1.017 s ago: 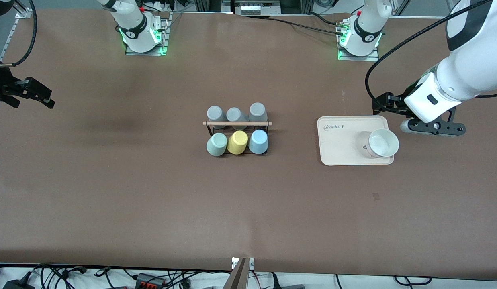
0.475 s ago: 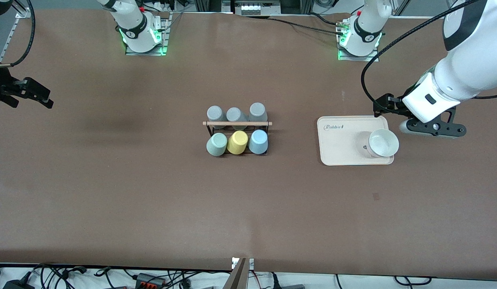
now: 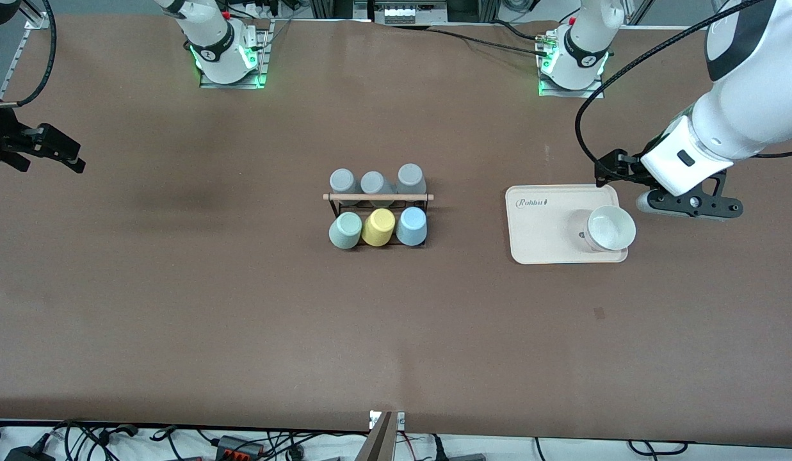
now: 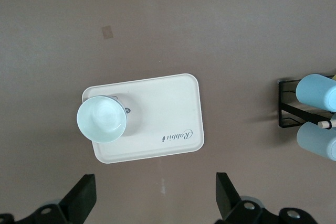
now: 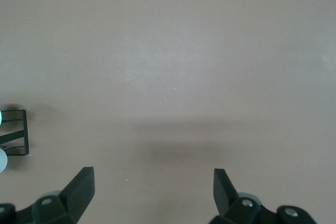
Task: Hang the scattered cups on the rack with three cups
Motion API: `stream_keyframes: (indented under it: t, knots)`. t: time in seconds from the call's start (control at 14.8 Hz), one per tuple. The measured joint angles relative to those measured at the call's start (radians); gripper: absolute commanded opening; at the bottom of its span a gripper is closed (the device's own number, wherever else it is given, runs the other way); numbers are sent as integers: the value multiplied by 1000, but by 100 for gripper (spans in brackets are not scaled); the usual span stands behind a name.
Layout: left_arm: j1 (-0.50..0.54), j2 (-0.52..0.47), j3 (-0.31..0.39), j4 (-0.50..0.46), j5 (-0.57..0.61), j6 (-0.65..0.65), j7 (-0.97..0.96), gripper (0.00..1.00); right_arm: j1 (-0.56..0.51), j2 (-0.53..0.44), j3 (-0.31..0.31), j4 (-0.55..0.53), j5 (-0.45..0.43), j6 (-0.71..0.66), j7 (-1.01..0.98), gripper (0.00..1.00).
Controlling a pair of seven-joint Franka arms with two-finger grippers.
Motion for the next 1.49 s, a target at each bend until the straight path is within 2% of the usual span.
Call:
stream_keyframes:
  t: [0.47,1.49]
  knots:
    - [0,0,0,-1,0,-1,0,100,-34,0,36,0,0,0,0,100]
    - [1,0,0,-3,0,-7,0,100,-34,-1,45,0,0,-35,-1,100]
